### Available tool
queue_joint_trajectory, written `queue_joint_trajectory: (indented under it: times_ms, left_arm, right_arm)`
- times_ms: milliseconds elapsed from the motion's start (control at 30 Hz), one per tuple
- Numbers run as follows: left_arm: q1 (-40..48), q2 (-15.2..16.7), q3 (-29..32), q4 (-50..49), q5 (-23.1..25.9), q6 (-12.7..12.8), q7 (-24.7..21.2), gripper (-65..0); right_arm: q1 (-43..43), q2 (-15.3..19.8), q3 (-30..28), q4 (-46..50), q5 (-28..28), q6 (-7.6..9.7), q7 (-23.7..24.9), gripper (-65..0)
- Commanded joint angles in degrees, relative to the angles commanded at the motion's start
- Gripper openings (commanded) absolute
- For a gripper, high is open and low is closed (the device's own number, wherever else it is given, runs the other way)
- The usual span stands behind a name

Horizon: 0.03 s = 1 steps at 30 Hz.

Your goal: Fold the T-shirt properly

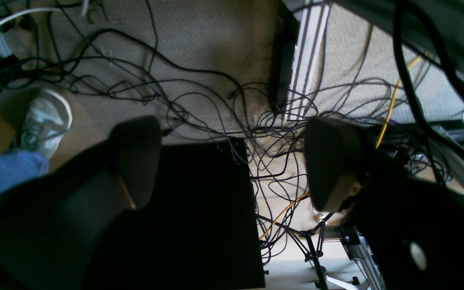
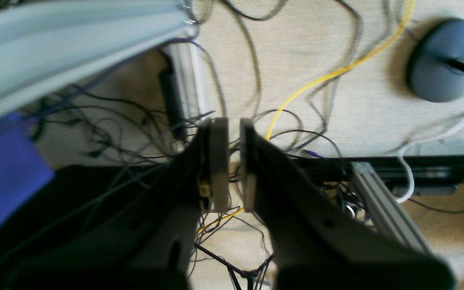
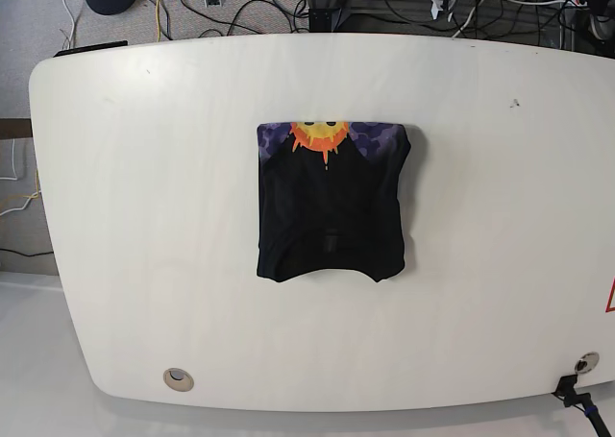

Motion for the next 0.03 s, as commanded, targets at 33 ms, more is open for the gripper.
queue_joint_trajectory:
  times_ms: [33]
  left_arm:
    - [-0.8,0.0,0.0,-1.1,-0.1,0.0,0.0,-12.1]
  right_arm:
    - [0.1,-0.1,0.0,0.0,0.0,0.0,0.0,-60.5]
